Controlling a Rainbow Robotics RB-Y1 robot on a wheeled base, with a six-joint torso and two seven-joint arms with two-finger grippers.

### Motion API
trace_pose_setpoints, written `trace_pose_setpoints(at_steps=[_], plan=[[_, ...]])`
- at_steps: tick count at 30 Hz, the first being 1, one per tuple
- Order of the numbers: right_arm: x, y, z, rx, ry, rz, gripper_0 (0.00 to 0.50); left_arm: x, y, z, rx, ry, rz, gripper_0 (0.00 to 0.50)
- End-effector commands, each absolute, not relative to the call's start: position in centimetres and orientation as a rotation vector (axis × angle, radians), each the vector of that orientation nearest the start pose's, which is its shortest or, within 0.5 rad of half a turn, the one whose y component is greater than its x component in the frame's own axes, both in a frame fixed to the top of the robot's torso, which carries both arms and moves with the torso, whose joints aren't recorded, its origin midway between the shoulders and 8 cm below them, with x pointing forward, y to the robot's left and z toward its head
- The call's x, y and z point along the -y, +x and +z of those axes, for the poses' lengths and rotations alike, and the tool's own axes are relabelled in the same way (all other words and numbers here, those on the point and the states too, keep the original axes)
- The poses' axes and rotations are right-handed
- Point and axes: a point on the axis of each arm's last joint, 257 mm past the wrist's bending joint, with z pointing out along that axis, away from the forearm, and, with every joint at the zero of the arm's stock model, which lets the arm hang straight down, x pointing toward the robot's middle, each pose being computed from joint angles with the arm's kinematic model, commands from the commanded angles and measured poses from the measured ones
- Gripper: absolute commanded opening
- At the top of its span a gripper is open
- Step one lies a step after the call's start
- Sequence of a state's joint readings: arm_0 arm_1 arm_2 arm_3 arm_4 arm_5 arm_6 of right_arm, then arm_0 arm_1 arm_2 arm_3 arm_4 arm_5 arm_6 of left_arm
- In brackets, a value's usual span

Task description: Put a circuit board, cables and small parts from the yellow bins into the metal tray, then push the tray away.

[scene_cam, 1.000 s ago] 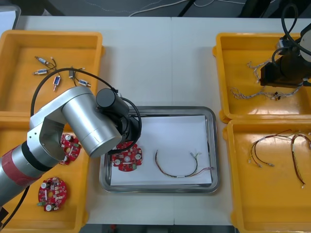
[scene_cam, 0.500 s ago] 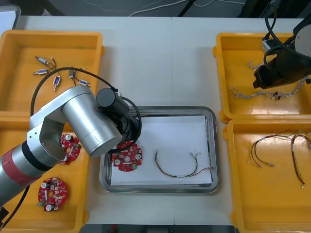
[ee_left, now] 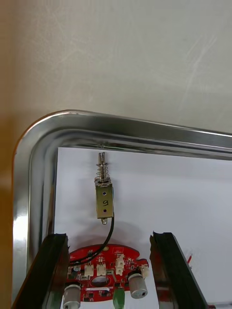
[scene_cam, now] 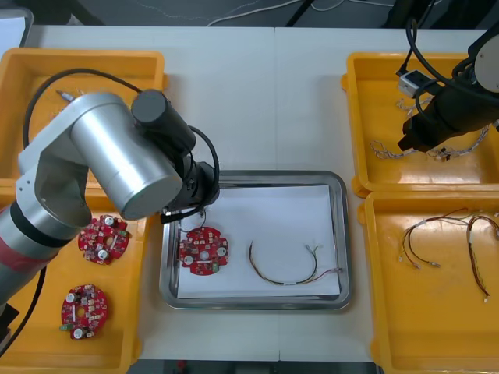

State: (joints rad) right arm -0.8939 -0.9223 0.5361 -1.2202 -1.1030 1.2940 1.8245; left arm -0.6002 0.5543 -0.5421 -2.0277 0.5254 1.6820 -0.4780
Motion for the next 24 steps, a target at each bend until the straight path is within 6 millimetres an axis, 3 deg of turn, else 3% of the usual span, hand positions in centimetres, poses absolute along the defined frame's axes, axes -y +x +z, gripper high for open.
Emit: trace_pose_setpoints(at_steps=[1, 4, 15, 24], plan=[[32.8, 58.1, -15.1, -2.424, -0.999, -0.187, 0.5, -10.5, 45.9, -15.7, -2.539, -0.318, -0.346, 0.5], [33.2, 58.4, -14.9, -2.361, -1.126, -0.241, 0.5, -12.0, 46.5, -14.2, -2.527, -0.359, -0.364, 0.5], [34.9, 59.3, -15.4, -2.225, -1.371, -0.329, 0.5, -18.0, 47.4, -12.4, -2.493, -0.464, -0.235, 0.5], [36.0, 59.2, -16.2, -2.132, -1.564, -0.378, 0.5, -22.3, 47.9, -10.2, -2.483, -0.446, -0.17, 0.5]])
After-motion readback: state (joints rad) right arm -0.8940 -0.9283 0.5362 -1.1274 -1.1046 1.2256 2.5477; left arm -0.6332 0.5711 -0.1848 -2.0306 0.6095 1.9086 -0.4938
